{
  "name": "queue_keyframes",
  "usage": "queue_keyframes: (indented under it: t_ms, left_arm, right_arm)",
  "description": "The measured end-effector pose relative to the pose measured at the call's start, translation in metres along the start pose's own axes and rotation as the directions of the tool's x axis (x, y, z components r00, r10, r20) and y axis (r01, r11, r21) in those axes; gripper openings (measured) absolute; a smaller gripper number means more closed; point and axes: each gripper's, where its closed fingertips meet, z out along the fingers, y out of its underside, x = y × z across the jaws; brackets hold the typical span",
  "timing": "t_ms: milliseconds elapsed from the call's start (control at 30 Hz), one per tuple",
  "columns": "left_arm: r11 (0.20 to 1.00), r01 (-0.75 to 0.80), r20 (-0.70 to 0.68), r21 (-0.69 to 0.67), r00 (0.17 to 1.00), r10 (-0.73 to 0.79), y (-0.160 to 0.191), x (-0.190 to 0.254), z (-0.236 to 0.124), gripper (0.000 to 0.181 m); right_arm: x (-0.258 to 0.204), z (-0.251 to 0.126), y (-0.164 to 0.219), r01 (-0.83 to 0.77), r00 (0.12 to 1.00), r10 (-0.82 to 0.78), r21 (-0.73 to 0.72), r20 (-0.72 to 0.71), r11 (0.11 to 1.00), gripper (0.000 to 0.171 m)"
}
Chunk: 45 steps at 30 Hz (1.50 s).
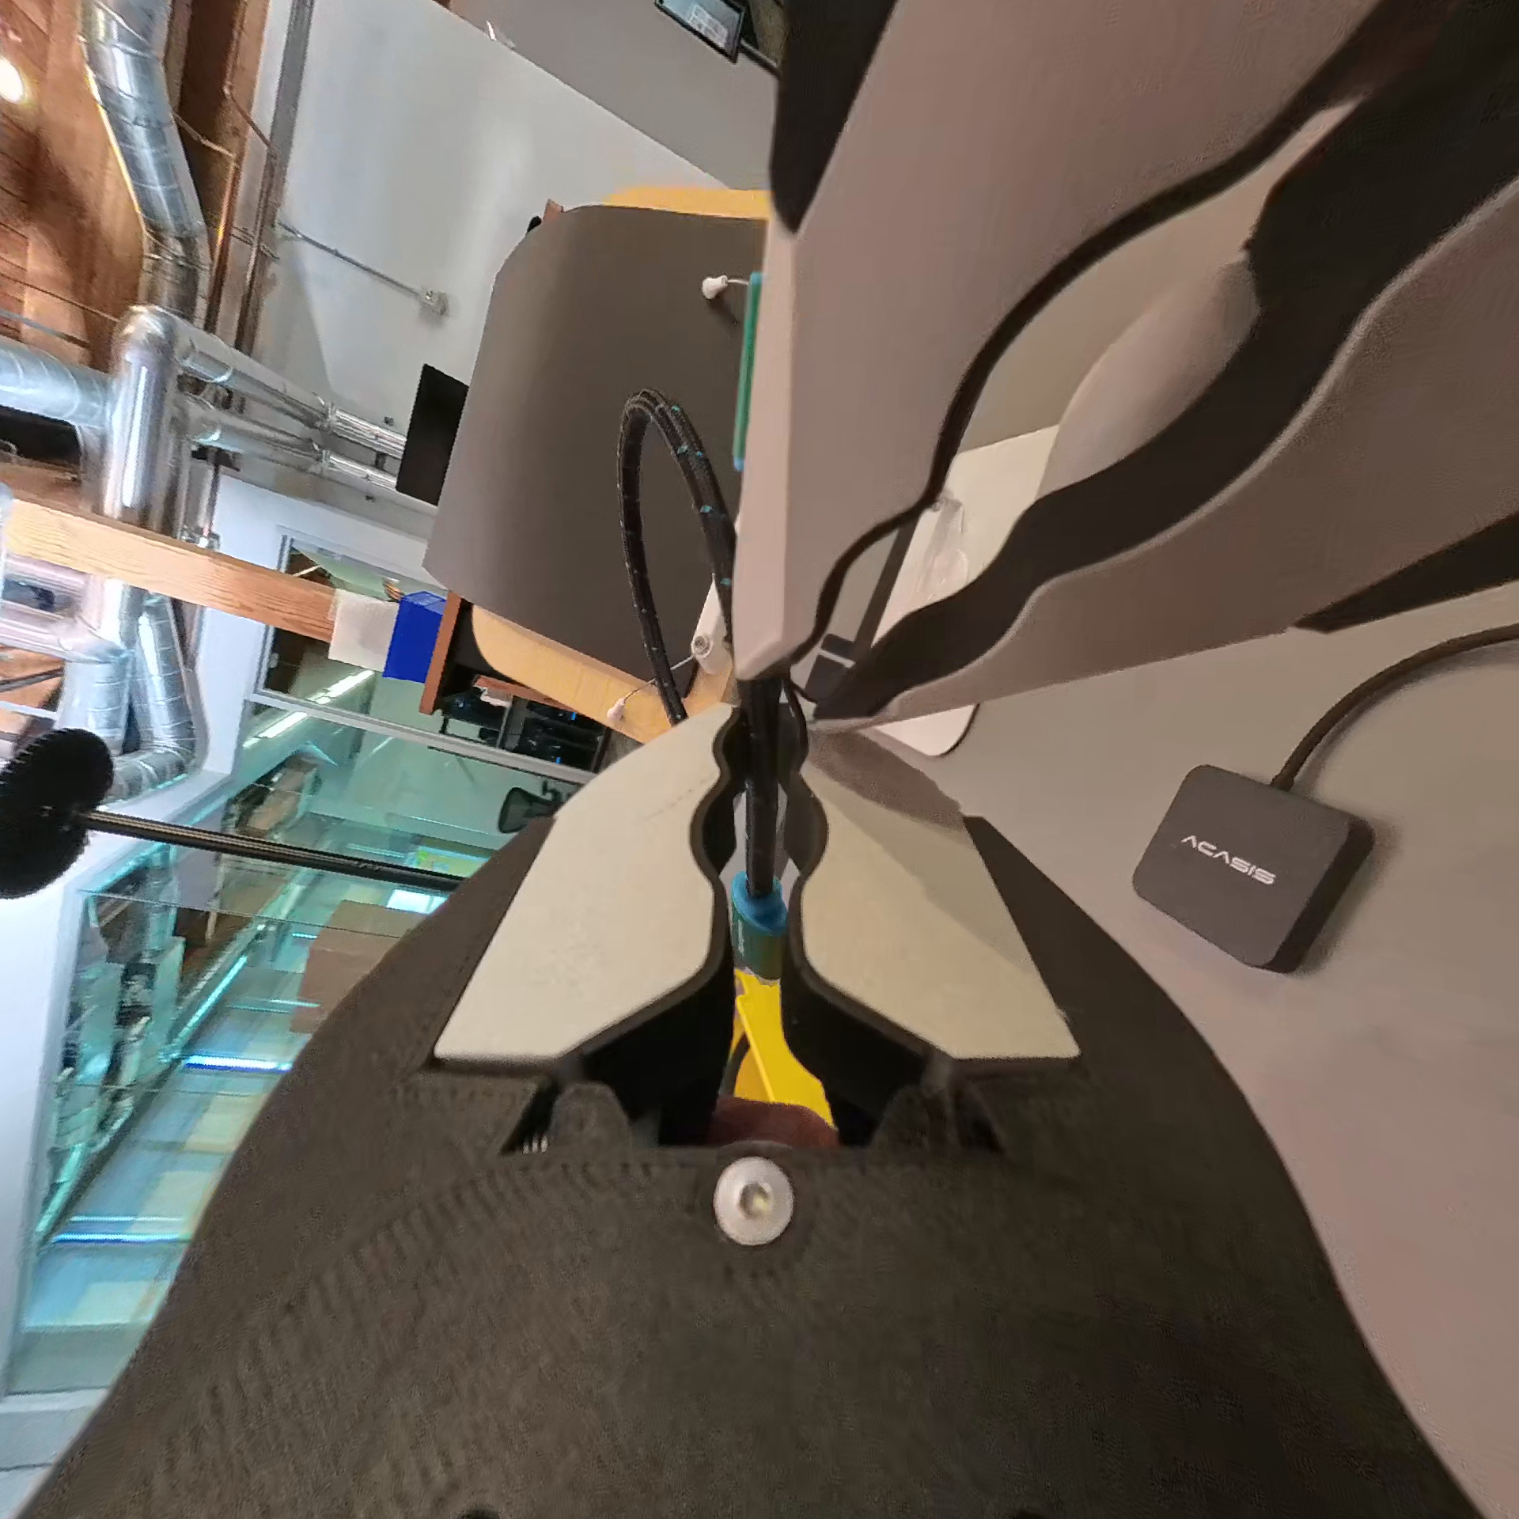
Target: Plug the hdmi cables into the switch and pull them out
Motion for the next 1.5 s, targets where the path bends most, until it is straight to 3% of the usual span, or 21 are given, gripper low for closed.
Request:
queue_keyframes:
  t_ms: [233,400,567,700,800,900,967,1033,1167,1367,1500]
  left_arm:
    - [0.999,-0.042,0.004,-0.012,0.999,0.042,0.001,0.001,0.000,0.005]
    - [0.998,0.059,0.023,0.013,0.998,-0.059,-0.001,-0.008,-0.002,0.006]
    - [0.982,0.176,0.021,0.073,0.984,-0.178,-0.008,-0.014,-0.006,0.006]
    - [0.959,0.257,0.008,0.117,0.966,-0.260,-0.014,-0.018,-0.009,0.006]
    - [0.947,0.288,0.019,0.145,0.956,-0.294,-0.018,-0.021,-0.012,0.007]
    - [0.938,0.304,0.025,0.167,0.950,-0.313,-0.021,-0.023,-0.014,0.007]
    - [0.927,0.327,0.018,0.184,0.942,-0.335,-0.023,-0.023,-0.016,0.007]
    - [0.905,0.355,-0.011,0.237,0.932,-0.363,-0.030,-0.022,-0.019,0.006]
    - [0.862,0.395,-0.060,0.318,0.916,-0.397,-0.039,-0.021,-0.026,0.006]
    - [0.847,0.433,-0.090,0.307,0.900,-0.427,-0.037,-0.021,-0.023,0.006]
    - [0.827,0.471,-0.111,0.307,0.881,-0.460,-0.038,-0.022,-0.024,0.006]
  right_arm:
    - [0.003,0.000,0.000,-0.025,1.000,0.025,-0.012,0.017,1.000,0.000]
    - [0.017,-0.003,0.002,-0.228,0.972,0.227,0.007,-0.062,0.974,0.000]
    - [0.028,-0.009,0.003,-0.472,0.871,0.479,0.080,-0.111,0.878,0.000]
    - [0.034,-0.014,0.004,-0.742,0.647,0.762,0.204,-0.030,0.639,0.000]
    - [0.038,-0.015,0.004,-0.919,0.328,0.934,0.279,0.141,0.280,0.000]
    - [0.039,-0.018,0.002,-0.954,0.034,0.945,0.292,0.325,-0.066,0.000]
    - [0.038,-0.019,0.001,-0.914,-0.188,0.870,0.243,0.456,-0.324,0.000]
    - [0.038,-0.021,-0.006,-0.844,-0.318,0.758,0.194,0.570,-0.500,0.000]
    - [0.038,-0.023,-0.011,-0.790,-0.364,0.632,0.133,0.685,-0.599,0.000]
    - [0.043,-0.028,-0.007,-0.831,-0.291,0.683,0.176,0.670,-0.527,0.000]
    - [0.045,-0.029,-0.004,-0.831,-0.314,0.681,0.156,0.662,-0.535,0.000]
